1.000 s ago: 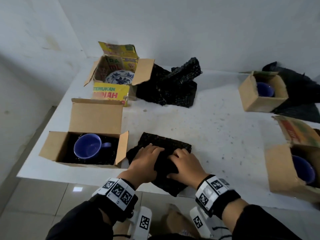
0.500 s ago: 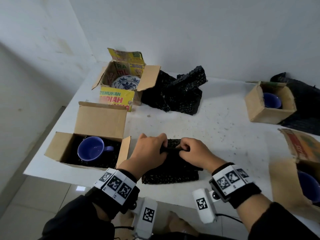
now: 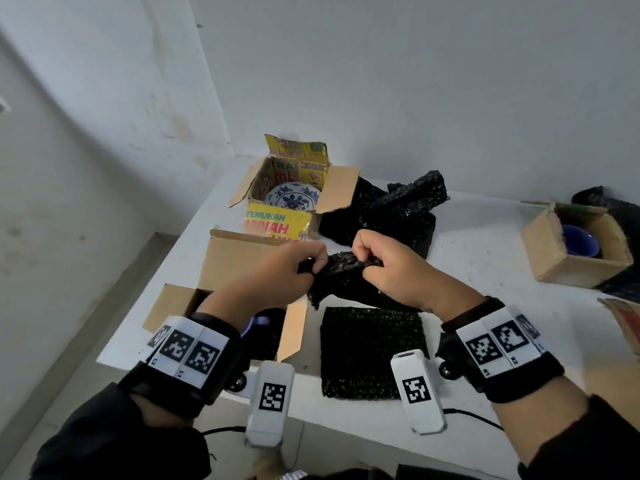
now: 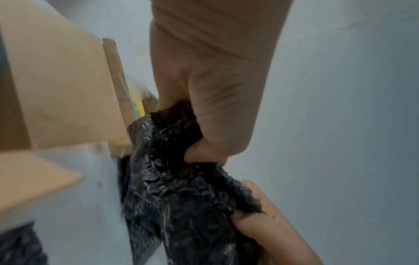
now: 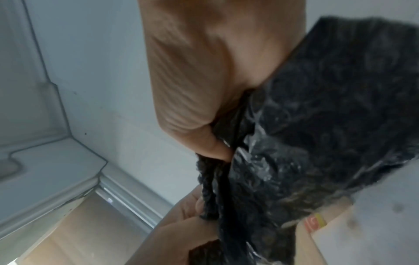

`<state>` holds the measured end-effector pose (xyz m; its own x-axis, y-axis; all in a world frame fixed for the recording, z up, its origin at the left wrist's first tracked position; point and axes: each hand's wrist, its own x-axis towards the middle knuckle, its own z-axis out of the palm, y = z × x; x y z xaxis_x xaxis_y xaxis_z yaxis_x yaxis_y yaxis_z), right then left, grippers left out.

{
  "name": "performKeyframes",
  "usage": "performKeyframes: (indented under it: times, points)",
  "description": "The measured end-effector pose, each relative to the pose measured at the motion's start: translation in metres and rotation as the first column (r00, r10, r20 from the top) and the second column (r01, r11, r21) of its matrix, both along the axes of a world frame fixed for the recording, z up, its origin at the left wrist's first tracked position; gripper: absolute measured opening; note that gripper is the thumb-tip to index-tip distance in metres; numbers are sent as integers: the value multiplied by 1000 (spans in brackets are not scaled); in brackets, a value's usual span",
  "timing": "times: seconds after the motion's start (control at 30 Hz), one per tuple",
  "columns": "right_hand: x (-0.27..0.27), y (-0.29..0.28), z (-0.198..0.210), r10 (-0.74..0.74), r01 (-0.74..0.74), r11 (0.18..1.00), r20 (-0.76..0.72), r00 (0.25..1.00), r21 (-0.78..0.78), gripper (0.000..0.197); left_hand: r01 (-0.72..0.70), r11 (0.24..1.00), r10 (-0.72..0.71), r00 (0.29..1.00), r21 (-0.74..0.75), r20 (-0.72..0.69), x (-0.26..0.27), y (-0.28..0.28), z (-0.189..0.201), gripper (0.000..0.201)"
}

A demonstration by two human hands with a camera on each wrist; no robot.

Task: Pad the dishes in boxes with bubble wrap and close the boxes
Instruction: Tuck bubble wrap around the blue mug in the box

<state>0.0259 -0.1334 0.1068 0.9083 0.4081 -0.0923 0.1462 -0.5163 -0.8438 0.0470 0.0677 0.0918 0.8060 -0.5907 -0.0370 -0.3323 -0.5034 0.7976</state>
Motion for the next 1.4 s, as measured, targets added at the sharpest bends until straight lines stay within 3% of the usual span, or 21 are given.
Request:
performKeyframes:
  times: [0.1, 0.13, 0.2, 0.3, 0.43, 0.53, 0.67, 0.8, 0.9, 1.03, 1.2, 1.4]
  points:
    - [6, 33, -1, 39, -40, 999, -21, 999, -27, 19, -31, 996, 25, 996, -79, -82, 1, 36, 6, 7]
    - [8, 44, -4, 43, -44, 999, -41, 998, -25, 15, -45, 996, 39, 996, -78, -79, 1, 48, 5, 7]
    - [12, 68, -14, 53, -54, 998, -45, 998, -17, 13, -64, 997, 62, 996, -31, -61, 1, 74, 0, 11]
    - [14, 99, -29, 80, -81, 994, -14, 997, -77, 10, -148, 985, 154, 986, 92, -65, -2, 113, -17, 40]
    - [11, 131, -49, 103, -125, 967, -105, 989, -224, 37, -285, 943, 309, 942, 172, -133, -12, 152, -39, 41]
    - [9, 152, -67, 147, -176, 927, -112, 983, -330, 37, -310, 916, 338, 938, 255, -73, -18, 167, -54, 37]
    - [-1, 172, -88, 226, -206, 881, -5, 974, -426, 31, -327, 877, 342, 939, 353, 20, -26, 177, -76, 28]
    - [-14, 180, -109, 259, -169, 878, 147, 955, -448, 22, -316, 909, 271, 944, 271, 190, -32, 185, -92, 26]
    - [-23, 182, -119, 288, -126, 859, 264, 921, -497, 15, -366, 900, 308, 918, 238, 249, -33, 193, -105, 57]
    - [-29, 185, -119, 314, -68, 821, 348, 883, -568, 17, -380, 892, 378, 924, 246, 58, -38, 193, -117, 84]
    - [-43, 191, -118, 336, -9, 762, 384, 860, -647, 14, -430, 899, 434, 854, 81, -285, -40, 185, -123, 81]
    - [-46, 178, -130, 158, 64, 883, 422, 893, -465, 19, -445, 895, 392, 822, -37, -413, -38, 190, -127, 93]
